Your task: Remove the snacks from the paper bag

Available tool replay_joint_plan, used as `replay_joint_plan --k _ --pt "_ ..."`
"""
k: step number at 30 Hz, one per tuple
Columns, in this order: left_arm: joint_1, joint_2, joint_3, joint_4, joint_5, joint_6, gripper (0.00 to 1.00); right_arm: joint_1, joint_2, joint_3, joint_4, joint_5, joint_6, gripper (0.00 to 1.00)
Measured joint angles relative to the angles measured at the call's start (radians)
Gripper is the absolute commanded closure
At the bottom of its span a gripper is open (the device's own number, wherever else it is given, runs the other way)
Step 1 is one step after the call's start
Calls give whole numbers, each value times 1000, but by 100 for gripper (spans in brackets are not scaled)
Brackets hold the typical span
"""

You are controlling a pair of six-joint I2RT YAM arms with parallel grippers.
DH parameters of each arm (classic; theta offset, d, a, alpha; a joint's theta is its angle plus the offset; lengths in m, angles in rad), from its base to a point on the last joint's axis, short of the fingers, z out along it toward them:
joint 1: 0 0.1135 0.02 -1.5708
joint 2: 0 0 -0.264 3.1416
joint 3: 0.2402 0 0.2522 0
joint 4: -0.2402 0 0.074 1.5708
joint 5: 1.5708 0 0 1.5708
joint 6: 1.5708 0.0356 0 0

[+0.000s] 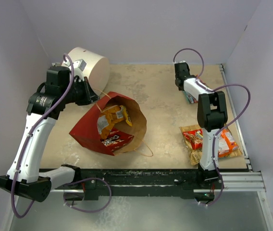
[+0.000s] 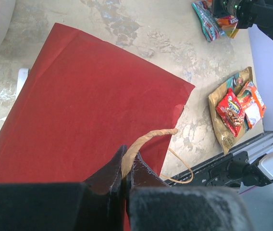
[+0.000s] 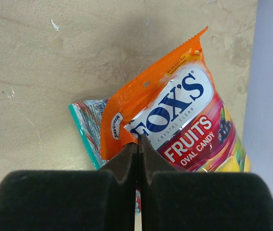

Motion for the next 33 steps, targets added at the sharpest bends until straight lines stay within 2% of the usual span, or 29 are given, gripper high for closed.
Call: replay_joint_plan --k 3,8,13,20,27,29,33 --pt "0 0 0 0 0 1 100 0 0 0 -8 -13 32 100" --pt "0 -6 0 0 0 1 100 -1 -13 -2 -44 -26 98 86" --pt "0 -20 0 0 2 0 100 -1 -123 -77 -98 -55 166 58" --pt "0 -38 0 1 19 -10 100 1 -331 -188 -130 -105 203 37" --pt "0 -65 0 0 31 -26 100 58 -616 -321 -116 -294 215 35" --pt "0 -73 0 -3 31 -27 100 122 -696 -368 -97 -348 213 35" --pt "0 -89 -6 -17 29 -27 100 330 -887 -513 -10 -502 198 36"
